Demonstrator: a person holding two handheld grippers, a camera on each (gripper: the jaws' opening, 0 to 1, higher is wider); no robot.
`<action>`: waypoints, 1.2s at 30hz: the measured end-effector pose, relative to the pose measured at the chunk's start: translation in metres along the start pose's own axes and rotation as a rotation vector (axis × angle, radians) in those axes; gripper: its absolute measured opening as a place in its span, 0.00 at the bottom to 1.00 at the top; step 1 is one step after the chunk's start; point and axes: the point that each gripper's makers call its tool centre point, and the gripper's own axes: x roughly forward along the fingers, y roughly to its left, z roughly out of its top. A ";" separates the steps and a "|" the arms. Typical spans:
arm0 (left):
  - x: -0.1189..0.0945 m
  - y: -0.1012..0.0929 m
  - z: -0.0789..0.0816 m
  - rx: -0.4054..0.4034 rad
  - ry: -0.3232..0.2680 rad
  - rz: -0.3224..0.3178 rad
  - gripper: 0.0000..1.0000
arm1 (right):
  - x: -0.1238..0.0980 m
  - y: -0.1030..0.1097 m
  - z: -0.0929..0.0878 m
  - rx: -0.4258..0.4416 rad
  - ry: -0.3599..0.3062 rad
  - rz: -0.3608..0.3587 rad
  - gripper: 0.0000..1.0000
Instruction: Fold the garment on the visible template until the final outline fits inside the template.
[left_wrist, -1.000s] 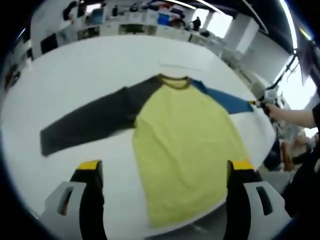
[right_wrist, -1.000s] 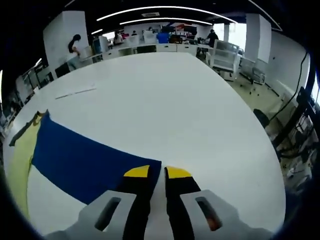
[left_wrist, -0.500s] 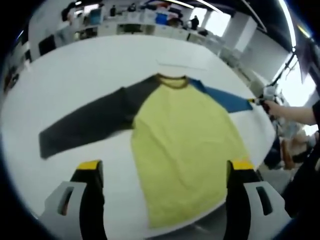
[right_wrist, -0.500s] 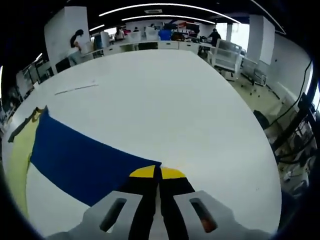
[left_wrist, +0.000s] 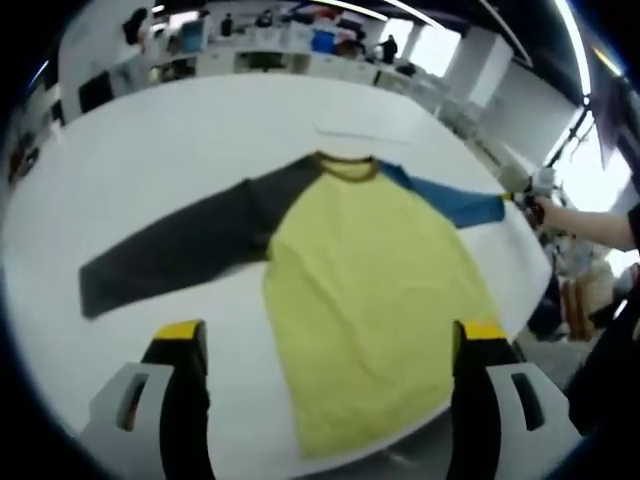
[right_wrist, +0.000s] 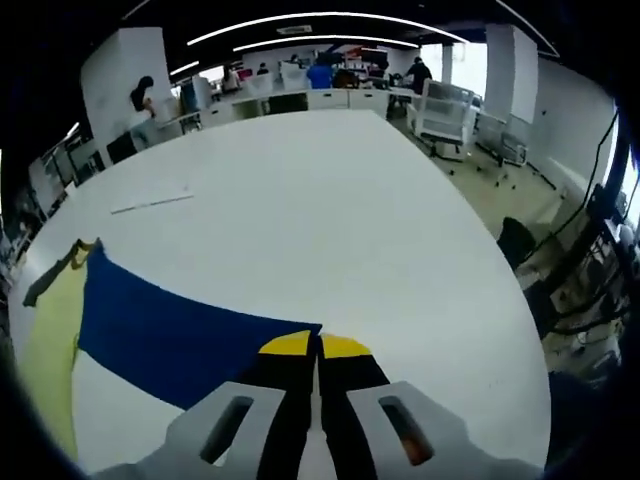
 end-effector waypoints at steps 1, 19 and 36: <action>0.000 0.000 0.000 -0.001 -0.002 -0.001 0.98 | -0.002 0.001 0.003 -0.010 -0.002 -0.002 0.01; -0.020 0.004 0.002 -0.010 -0.067 -0.009 0.96 | -0.048 0.051 0.063 -0.112 -0.107 0.064 0.01; -0.042 -0.005 0.001 0.003 -0.130 -0.035 0.96 | -0.099 0.128 0.117 -0.249 -0.205 0.192 0.01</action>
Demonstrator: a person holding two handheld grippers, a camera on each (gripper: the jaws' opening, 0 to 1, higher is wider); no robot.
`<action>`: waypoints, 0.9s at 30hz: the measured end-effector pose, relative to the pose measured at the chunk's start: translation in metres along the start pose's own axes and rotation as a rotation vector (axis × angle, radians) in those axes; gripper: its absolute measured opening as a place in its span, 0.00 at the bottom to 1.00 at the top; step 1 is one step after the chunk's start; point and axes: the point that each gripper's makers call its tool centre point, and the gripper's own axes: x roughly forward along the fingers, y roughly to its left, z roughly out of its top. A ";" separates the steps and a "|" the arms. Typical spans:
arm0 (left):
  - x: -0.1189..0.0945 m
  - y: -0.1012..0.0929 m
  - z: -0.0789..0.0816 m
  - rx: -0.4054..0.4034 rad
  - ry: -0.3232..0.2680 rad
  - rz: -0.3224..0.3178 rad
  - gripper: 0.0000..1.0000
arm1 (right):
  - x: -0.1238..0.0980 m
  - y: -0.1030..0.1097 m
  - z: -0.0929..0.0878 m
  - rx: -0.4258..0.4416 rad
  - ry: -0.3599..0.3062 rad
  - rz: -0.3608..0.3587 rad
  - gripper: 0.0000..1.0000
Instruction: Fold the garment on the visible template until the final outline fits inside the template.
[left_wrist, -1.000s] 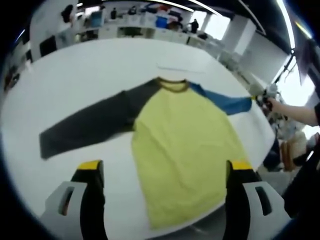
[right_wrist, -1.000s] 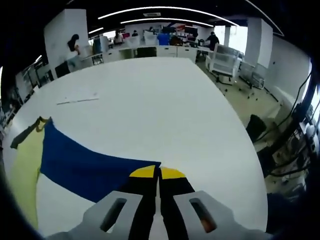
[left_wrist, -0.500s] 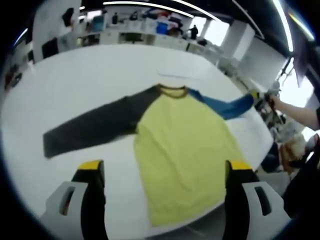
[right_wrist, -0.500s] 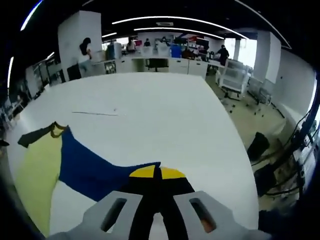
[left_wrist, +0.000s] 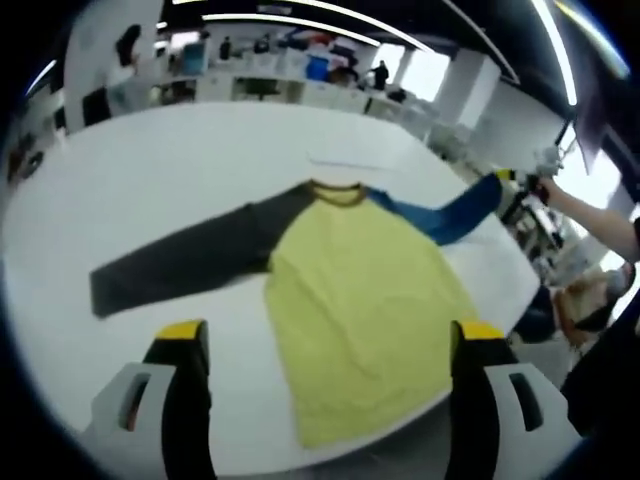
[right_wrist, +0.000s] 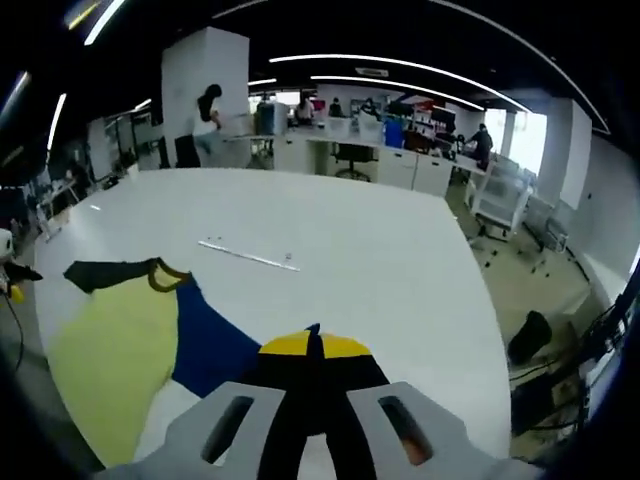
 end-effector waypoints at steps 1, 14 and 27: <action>-0.001 0.000 0.000 0.000 -0.002 -0.001 0.96 | -0.001 0.005 0.005 -0.007 -0.006 0.009 0.01; -0.016 0.002 -0.006 0.021 -0.013 -0.012 0.96 | -0.008 0.069 0.058 -0.008 -0.094 0.118 0.01; -0.027 0.013 0.001 0.037 -0.051 -0.009 0.96 | -0.011 0.140 0.106 -0.039 -0.160 0.227 0.01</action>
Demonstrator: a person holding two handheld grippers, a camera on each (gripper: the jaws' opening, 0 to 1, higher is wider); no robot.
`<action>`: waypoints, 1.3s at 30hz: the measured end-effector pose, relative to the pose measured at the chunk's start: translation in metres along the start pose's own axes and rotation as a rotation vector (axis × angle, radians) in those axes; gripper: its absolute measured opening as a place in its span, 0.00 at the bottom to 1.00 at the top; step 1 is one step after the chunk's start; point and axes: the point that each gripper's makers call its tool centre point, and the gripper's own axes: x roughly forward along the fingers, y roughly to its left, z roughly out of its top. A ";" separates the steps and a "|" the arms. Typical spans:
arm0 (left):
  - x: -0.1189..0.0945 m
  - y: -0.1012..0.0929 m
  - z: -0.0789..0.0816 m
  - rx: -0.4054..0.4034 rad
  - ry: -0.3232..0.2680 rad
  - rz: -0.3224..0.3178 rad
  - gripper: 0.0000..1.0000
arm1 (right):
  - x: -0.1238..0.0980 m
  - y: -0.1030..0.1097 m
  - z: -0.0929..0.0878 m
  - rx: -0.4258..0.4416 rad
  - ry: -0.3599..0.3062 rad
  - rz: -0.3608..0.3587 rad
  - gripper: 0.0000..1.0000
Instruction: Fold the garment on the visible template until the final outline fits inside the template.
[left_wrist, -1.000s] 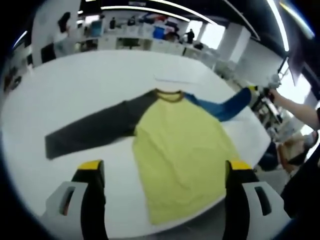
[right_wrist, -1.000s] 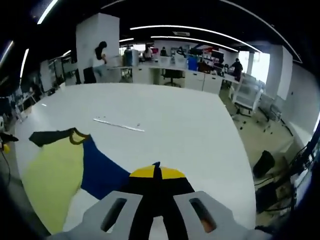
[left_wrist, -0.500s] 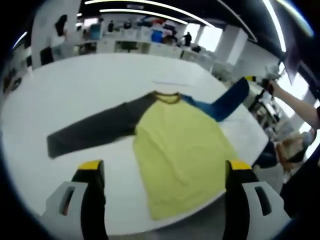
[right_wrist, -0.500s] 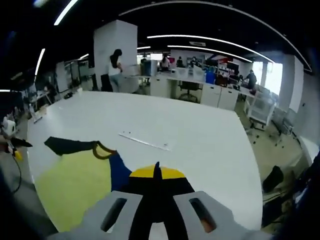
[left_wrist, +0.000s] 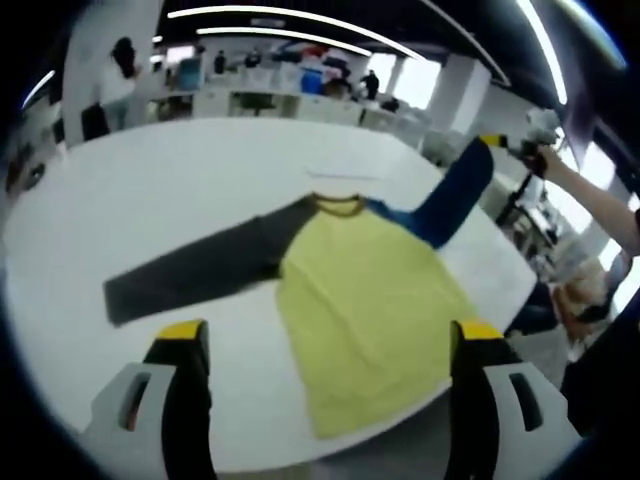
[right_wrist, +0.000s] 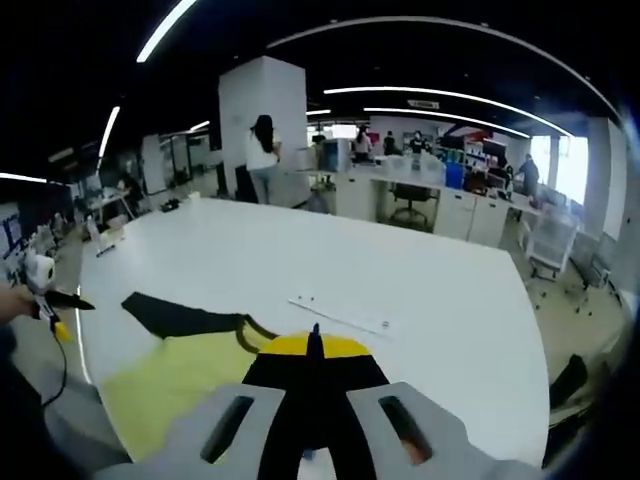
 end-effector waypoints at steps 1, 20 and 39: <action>0.000 0.001 -0.001 -0.001 0.000 -0.002 0.96 | 0.002 0.006 0.004 -0.001 -0.004 0.010 0.01; -0.011 0.014 -0.011 -0.038 -0.015 0.007 0.95 | 0.050 0.094 0.029 -0.004 -0.015 0.169 0.01; -0.020 0.032 -0.022 -0.075 -0.014 0.030 0.94 | 0.105 0.156 0.010 -0.021 0.055 0.303 0.01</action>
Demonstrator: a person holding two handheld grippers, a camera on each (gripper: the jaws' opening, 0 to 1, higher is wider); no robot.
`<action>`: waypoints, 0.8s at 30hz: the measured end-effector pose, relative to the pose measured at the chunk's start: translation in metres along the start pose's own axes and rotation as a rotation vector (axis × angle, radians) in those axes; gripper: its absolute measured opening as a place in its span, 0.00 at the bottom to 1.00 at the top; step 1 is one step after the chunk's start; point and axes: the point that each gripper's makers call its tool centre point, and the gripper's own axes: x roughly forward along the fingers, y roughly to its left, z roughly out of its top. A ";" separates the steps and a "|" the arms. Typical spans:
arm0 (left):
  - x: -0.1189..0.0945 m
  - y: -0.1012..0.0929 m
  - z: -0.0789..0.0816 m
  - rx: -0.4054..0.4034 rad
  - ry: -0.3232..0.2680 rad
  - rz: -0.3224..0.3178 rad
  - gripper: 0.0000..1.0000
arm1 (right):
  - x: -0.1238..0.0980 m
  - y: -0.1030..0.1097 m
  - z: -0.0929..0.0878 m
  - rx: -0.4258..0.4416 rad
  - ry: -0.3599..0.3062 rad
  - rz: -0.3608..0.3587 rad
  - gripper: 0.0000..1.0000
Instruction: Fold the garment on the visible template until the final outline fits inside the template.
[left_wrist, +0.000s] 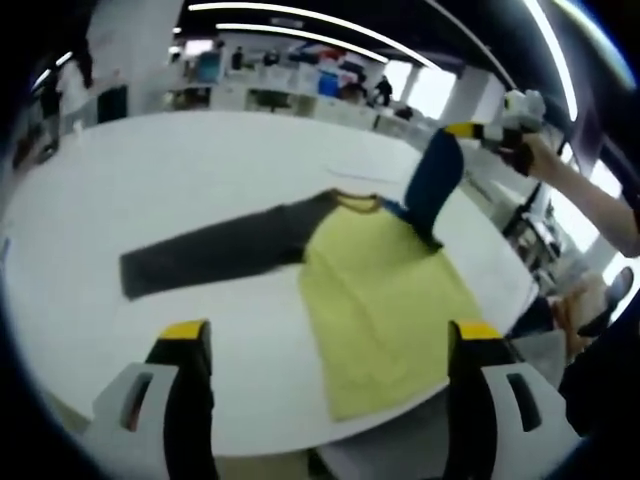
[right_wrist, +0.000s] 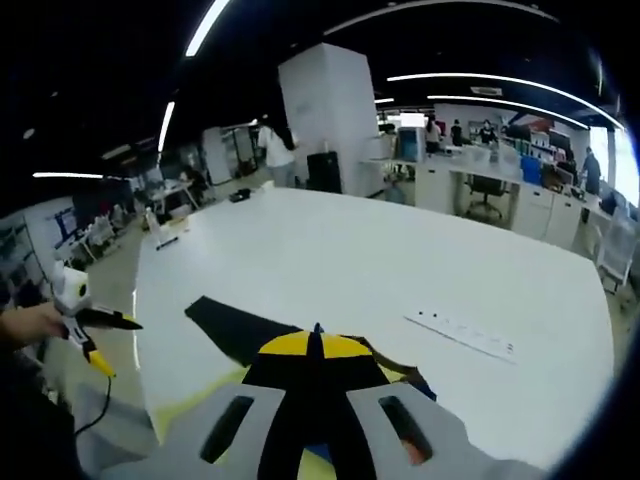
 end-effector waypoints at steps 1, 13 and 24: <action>0.000 0.001 0.000 -0.002 0.000 0.001 0.94 | 0.002 0.001 -0.001 -0.003 0.004 0.003 0.01; -0.003 0.010 -0.009 -0.026 0.010 0.007 0.93 | 0.036 0.007 -0.023 0.021 0.054 -0.014 0.01; -0.002 0.018 -0.007 -0.031 0.012 0.009 0.93 | 0.057 0.008 -0.036 0.057 0.085 -0.032 0.01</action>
